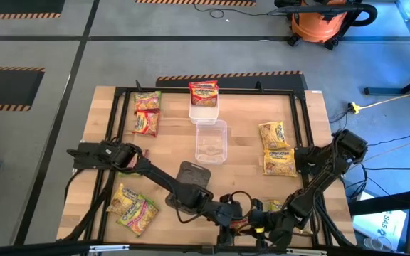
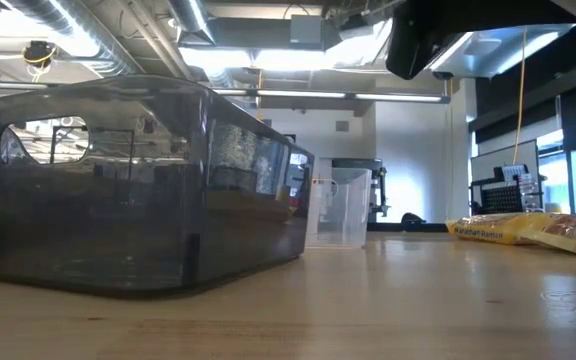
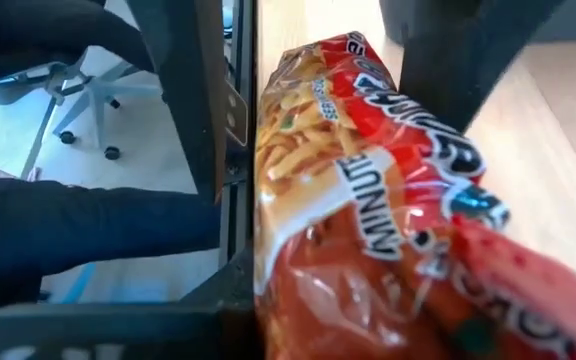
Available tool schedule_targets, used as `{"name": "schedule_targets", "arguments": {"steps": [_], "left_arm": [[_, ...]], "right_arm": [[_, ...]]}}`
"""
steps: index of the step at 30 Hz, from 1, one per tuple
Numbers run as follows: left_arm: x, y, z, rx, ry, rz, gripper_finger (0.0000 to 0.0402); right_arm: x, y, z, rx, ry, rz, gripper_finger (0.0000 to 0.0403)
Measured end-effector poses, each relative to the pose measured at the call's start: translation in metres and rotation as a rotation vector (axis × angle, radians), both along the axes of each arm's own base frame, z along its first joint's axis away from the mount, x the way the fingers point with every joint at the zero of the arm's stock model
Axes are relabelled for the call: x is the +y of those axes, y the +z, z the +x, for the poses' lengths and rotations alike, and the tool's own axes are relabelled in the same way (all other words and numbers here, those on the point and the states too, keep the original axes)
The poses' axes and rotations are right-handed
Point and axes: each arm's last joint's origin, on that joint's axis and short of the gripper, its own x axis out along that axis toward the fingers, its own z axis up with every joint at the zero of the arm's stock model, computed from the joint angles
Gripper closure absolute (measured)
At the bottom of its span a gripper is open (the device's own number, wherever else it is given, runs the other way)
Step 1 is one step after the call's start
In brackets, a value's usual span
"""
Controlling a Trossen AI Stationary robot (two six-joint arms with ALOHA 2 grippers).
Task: Sort Maruchan noodles
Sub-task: Put the red noodle pack into the white bin
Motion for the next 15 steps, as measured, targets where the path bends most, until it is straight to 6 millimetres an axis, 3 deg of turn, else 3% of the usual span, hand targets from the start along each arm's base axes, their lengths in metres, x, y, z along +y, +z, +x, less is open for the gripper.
{"name": "schedule_targets", "arguments": {"steps": [6,15], "left_arm": [[0.002,-0.005,-0.003,0.078,-0.004,-0.006,0.0178],[0.001,-0.007,-0.005,0.101,-0.021,-0.004,0.0289]], "right_arm": [[0.003,0.011,0.008,-0.029,0.038,-0.012,0.0297],[-0.003,0.013,0.016,0.034,0.076,0.054,0.0291]]}}
